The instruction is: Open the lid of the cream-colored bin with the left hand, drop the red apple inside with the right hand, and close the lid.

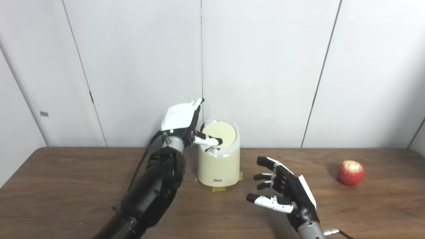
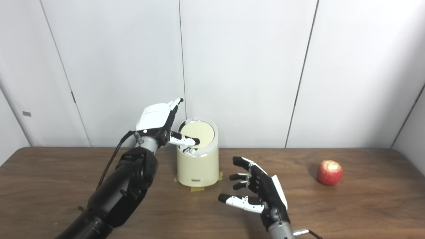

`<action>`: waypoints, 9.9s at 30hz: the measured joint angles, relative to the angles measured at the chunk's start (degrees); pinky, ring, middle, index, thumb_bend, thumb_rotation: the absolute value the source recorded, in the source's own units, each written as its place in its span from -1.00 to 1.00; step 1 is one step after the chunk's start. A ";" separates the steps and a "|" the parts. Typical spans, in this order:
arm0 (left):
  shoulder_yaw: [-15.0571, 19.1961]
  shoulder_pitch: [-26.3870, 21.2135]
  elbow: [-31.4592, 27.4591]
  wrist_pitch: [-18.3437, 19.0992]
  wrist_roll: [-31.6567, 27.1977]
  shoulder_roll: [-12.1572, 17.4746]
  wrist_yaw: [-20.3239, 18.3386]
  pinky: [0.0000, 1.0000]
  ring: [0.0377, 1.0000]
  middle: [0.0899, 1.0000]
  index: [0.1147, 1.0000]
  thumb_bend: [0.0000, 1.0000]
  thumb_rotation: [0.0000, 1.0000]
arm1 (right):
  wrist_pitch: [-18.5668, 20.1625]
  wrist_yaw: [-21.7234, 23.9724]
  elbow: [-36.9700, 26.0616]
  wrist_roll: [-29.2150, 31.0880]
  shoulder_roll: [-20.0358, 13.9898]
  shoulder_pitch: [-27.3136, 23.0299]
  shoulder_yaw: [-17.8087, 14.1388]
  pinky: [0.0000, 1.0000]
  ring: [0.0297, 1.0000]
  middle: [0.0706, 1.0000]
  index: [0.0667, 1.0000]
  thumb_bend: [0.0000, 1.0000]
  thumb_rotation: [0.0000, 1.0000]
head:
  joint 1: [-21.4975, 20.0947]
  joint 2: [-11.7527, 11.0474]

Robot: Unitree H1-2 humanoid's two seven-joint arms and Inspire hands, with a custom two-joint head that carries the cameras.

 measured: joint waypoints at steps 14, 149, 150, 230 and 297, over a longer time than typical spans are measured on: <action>20.19 11.59 -9.78 -21.09 -33.20 -6.11 4.66 0.51 0.73 0.73 0.81 0.59 -0.31 | 0.01 0.00 0.09 0.53 0.16 -0.01 -0.02 0.09 0.24 0.58 0.49 0.48 -0.71 | 0.53 -0.26; 27.45 38.78 -17.01 -34.90 -52.43 0.39 -5.98 0.21 0.39 0.53 0.58 0.21 -0.84 | -0.96 0.24 39.87 -8.28 -30.43 -18.13 -3.76 0.60 0.71 0.66 0.65 0.70 -0.61 | -16.61 -2.55; 27.45 38.78 -17.01 -34.90 -52.43 0.39 -5.98 0.21 0.39 0.53 0.58 0.20 -0.84 | -1.05 -0.02 40.14 -8.36 -30.44 -18.31 -3.71 0.59 0.70 0.64 0.63 0.69 -0.62 | -16.61 -2.55; 24.26 38.29 -14.25 -35.83 -50.32 -1.36 -5.86 0.23 0.38 0.52 0.56 0.37 -0.57 | 4.24 0.53 10.32 -13.96 -14.61 -24.94 1.85 -0.15 -0.18 -0.19 -0.05 0.05 -0.99 | -3.69 -3.87; 23.16 37.87 -14.36 -35.73 -49.95 -3.51 -5.23 0.23 0.39 0.50 0.54 0.35 -0.64 | 5.66 -3.48 28.15 -14.93 -4.19 -33.63 5.04 0.07 0.17 0.08 0.20 0.40 -1.00 | -0.70 -3.52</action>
